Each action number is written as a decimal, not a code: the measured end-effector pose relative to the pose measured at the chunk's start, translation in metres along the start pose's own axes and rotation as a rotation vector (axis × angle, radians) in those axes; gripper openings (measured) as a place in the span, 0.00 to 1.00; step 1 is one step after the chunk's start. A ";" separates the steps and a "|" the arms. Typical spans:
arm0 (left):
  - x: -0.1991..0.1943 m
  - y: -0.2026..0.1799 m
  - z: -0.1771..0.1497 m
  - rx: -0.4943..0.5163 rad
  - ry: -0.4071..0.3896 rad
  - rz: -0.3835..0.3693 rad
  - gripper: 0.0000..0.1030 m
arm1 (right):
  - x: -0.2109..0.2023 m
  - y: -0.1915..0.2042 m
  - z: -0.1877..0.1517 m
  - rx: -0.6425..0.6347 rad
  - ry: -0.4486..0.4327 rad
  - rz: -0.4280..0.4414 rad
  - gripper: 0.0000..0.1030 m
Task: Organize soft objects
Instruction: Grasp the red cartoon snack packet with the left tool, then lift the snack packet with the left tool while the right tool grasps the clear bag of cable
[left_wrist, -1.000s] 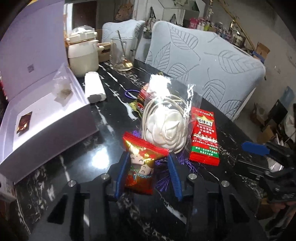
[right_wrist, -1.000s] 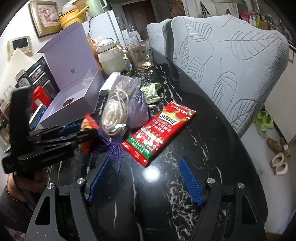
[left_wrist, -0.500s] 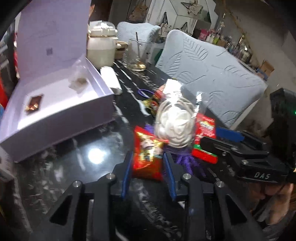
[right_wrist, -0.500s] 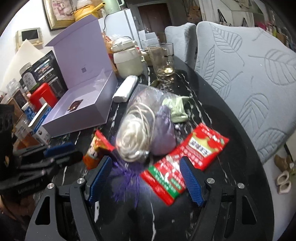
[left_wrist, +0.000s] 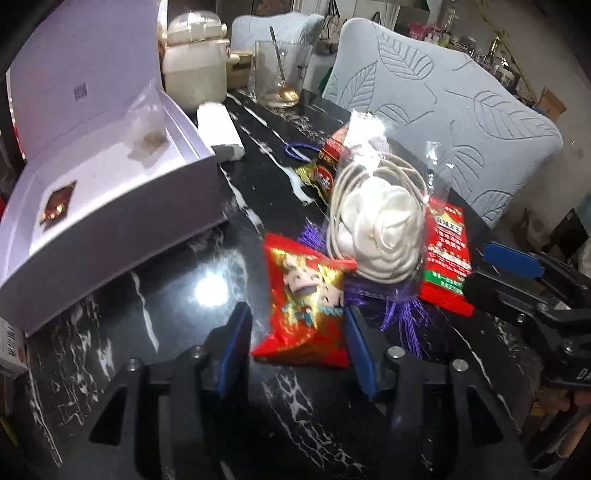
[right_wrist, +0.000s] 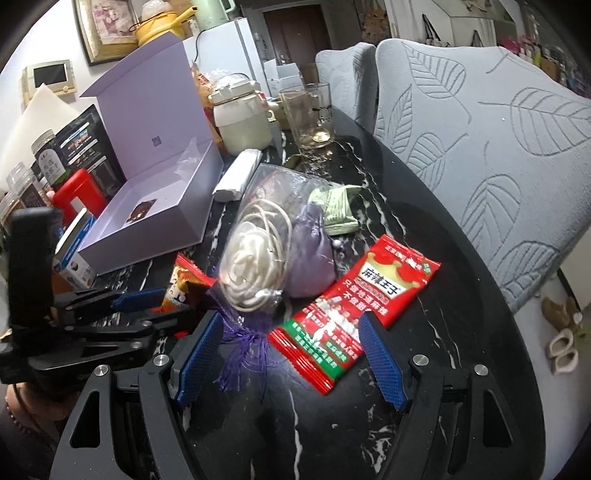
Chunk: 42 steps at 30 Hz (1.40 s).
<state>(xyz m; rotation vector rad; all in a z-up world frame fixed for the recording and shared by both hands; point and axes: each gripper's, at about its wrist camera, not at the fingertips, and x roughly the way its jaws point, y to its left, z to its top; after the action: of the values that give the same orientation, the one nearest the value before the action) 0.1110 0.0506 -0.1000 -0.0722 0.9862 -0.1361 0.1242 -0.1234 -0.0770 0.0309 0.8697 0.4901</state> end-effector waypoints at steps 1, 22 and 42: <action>0.001 -0.001 0.000 0.009 -0.005 0.007 0.51 | 0.000 -0.001 0.000 0.003 0.000 -0.001 0.74; -0.023 0.007 0.002 -0.037 -0.069 0.020 0.33 | 0.018 0.001 0.018 -0.027 -0.019 0.044 0.74; -0.051 0.031 -0.018 -0.094 -0.088 0.058 0.33 | 0.027 0.021 0.035 -0.087 -0.109 0.101 0.15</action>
<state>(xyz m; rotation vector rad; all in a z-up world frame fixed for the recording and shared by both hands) 0.0710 0.0886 -0.0710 -0.1349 0.9061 -0.0332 0.1566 -0.0874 -0.0693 0.0216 0.7420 0.6154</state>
